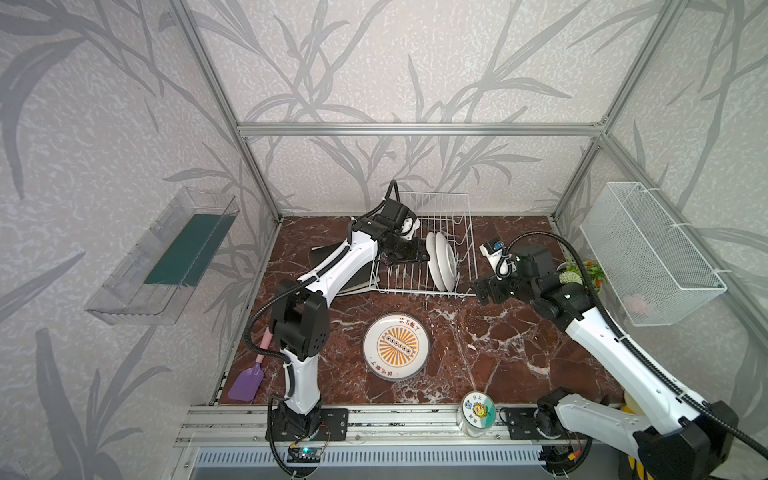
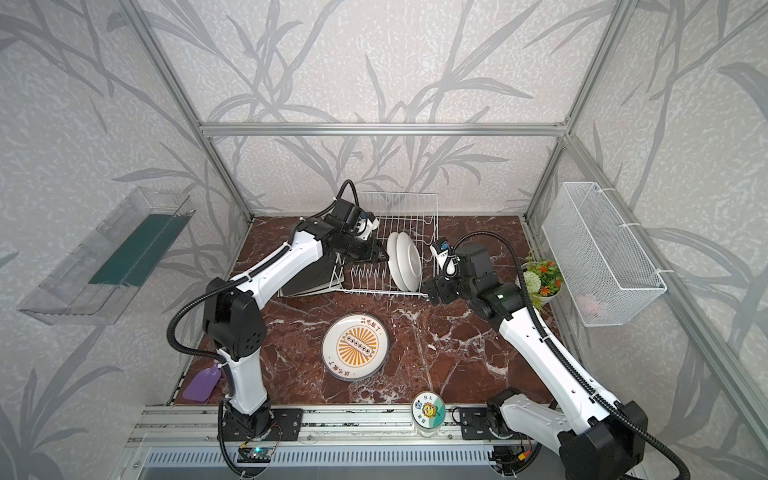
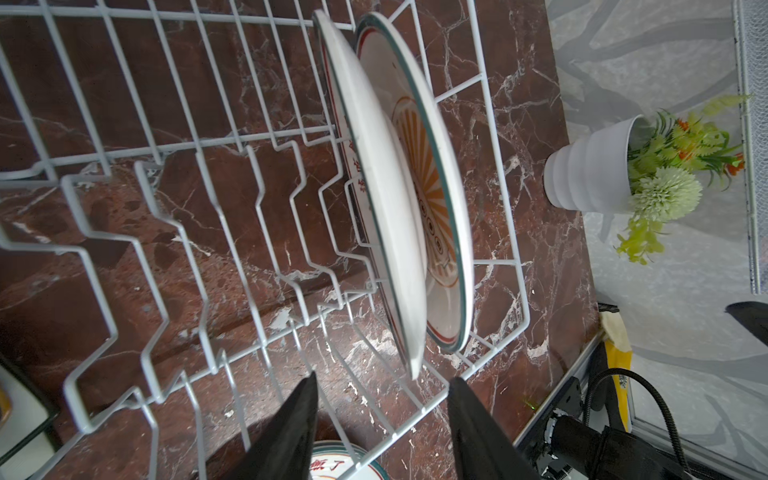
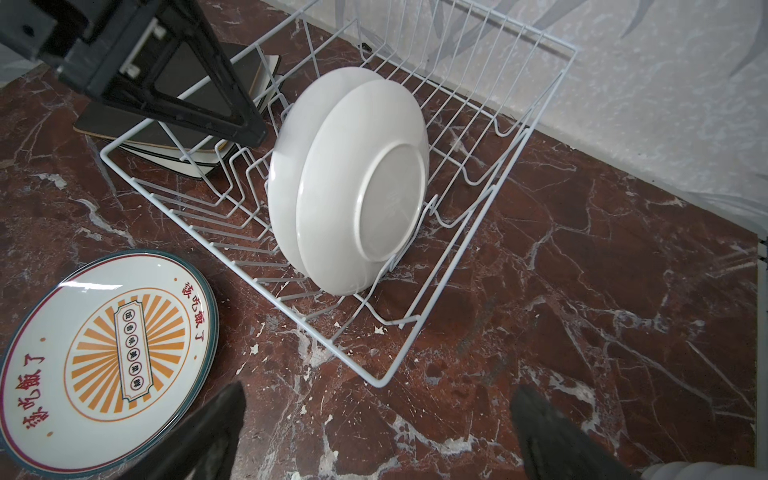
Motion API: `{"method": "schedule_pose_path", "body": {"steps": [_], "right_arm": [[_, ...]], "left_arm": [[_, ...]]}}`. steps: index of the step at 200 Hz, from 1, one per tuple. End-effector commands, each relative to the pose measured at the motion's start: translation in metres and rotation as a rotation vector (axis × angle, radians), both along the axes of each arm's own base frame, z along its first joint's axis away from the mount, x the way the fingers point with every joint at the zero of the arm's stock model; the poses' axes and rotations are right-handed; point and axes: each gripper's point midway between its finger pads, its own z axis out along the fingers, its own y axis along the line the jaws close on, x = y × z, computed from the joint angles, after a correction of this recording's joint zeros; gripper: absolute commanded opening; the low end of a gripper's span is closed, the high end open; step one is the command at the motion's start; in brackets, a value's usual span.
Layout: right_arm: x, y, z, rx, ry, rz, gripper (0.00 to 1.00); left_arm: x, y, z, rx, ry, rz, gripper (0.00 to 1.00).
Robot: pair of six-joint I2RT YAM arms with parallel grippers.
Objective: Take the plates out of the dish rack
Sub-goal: 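Reach the left gripper into the rack and grasp the next patterned plate's top edge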
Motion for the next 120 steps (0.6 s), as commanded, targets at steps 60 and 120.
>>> {"method": "schedule_pose_path", "body": {"steps": [60, 120], "right_arm": [[0.002, -0.011, 0.003, -0.049, -0.002, -0.018, 0.99], [0.003, -0.018, 0.006, -0.047, -0.012, -0.043, 0.99]], "left_arm": [[0.017, -0.030, -0.009, -0.078, 0.012, -0.024, 0.40], [0.011, -0.045, -0.027, -0.084, 0.058, -0.029, 0.25]]}}
